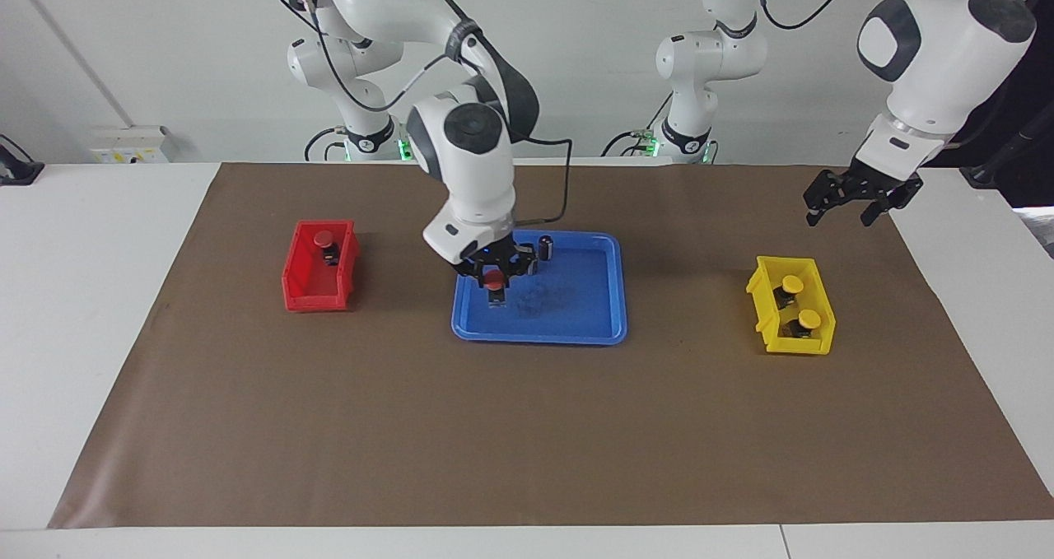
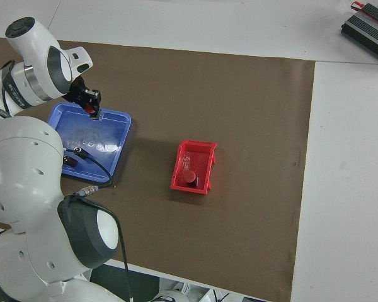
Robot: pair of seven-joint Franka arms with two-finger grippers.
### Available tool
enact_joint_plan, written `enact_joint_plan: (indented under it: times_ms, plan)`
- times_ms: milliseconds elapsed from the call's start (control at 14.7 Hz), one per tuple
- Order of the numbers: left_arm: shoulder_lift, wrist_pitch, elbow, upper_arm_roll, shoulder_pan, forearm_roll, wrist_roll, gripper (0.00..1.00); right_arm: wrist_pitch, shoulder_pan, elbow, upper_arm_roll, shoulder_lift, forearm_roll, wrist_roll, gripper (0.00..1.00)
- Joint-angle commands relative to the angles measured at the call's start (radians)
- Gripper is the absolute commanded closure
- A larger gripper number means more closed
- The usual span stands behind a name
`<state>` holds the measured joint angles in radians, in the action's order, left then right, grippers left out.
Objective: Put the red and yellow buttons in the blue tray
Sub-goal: 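Carry the red button over the tray while the left gripper reaches the yellow bin, then release the red button in the tray while the left gripper grasps yellow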
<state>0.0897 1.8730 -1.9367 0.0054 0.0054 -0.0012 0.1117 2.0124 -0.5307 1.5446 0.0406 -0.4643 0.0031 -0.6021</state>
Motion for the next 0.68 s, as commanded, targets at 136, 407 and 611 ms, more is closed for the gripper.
enact_joint_plan:
  times_ms: [136, 407, 611]
  plan:
    - [-0.091, 0.165, -0.051, 0.002, 0.007, 0.004, -0.01, 0.11, -0.009, -0.041, -0.035, -0.002, -0.048, -0.025, -0.047, 0.89]
    - [-0.18, 0.273, -0.051, 0.004, 0.008, 0.004, -0.01, 0.19, -0.012, -0.045, 0.008, -0.002, -0.042, -0.014, -0.051, 0.85]
    - [-0.223, 0.333, -0.05, 0.002, 0.013, 0.003, -0.009, 0.22, -0.008, -0.045, 0.028, -0.001, -0.036, -0.009, -0.087, 0.81]
